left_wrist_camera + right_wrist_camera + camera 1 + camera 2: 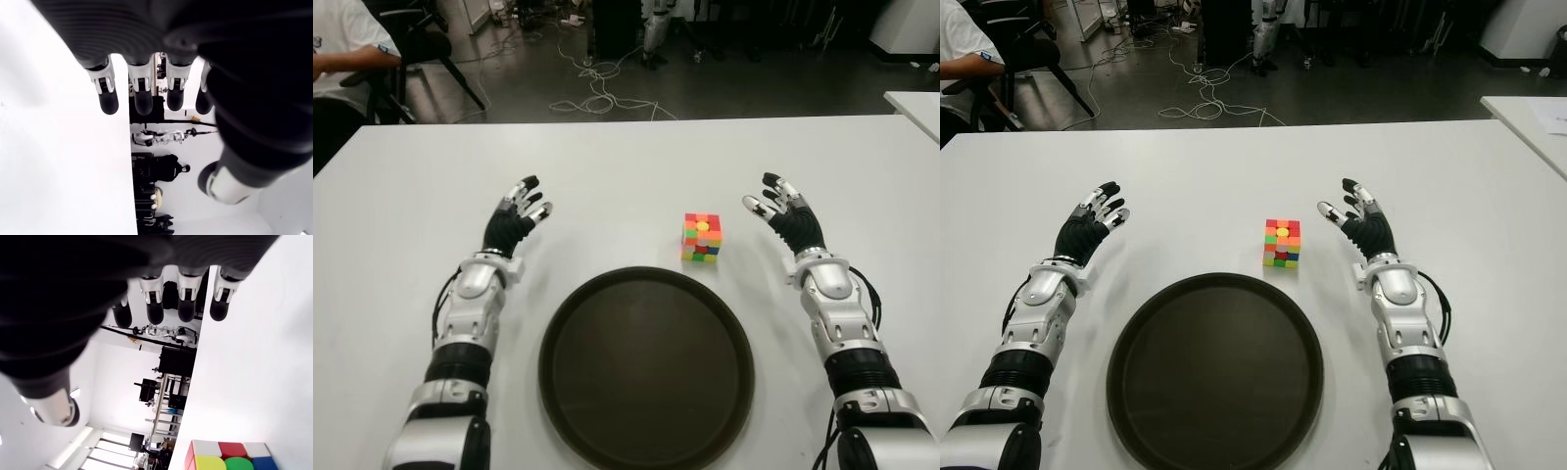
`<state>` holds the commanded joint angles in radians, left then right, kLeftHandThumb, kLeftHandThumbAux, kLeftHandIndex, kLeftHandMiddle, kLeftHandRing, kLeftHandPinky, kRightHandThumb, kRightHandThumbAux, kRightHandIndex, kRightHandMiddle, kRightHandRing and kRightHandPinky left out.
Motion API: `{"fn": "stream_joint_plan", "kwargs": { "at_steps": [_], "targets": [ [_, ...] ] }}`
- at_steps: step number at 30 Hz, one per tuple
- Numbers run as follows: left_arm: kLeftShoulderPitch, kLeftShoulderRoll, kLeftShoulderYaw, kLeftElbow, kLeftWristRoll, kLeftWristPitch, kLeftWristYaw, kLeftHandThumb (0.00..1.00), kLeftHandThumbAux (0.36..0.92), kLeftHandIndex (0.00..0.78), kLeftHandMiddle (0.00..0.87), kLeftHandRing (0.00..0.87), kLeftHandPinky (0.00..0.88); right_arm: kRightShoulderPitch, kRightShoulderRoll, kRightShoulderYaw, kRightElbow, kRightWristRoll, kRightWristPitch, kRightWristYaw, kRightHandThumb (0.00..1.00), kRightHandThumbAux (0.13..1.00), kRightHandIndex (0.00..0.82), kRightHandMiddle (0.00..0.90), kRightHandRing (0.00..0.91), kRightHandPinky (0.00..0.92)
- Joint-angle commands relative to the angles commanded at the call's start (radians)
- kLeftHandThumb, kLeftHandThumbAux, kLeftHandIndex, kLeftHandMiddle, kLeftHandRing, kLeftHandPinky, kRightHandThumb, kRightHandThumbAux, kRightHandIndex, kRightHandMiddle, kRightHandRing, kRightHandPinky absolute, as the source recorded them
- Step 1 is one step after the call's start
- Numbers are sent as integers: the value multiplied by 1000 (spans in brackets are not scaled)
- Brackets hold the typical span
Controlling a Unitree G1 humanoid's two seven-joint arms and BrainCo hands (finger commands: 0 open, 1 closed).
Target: Pick up the Rubik's Cube and put it in the plate
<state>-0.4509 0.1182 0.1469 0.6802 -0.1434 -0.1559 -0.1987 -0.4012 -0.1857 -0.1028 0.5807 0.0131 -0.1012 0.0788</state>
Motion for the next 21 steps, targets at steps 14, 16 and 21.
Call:
{"fn": "stream_joint_plan", "kwargs": {
  "at_steps": [14,16,21],
  "targets": [
    [-9,-3,8,35,7,3,40,114,810,17,53,46,64,-39,-1,-7,114,-7,-38,-31,258,598,27,95,88,69],
    [-12,-2,6,41,10,0,41,112,812,17,51,45,65,-43,-1,-6,127,-9,-46,-34,250,593,25,93,82,66],
    [-16,3,1,52,18,-5,39,93,806,17,50,42,60,-51,-2,-5,149,-9,-63,-36,235,583,30,102,87,71]
  ]
}}
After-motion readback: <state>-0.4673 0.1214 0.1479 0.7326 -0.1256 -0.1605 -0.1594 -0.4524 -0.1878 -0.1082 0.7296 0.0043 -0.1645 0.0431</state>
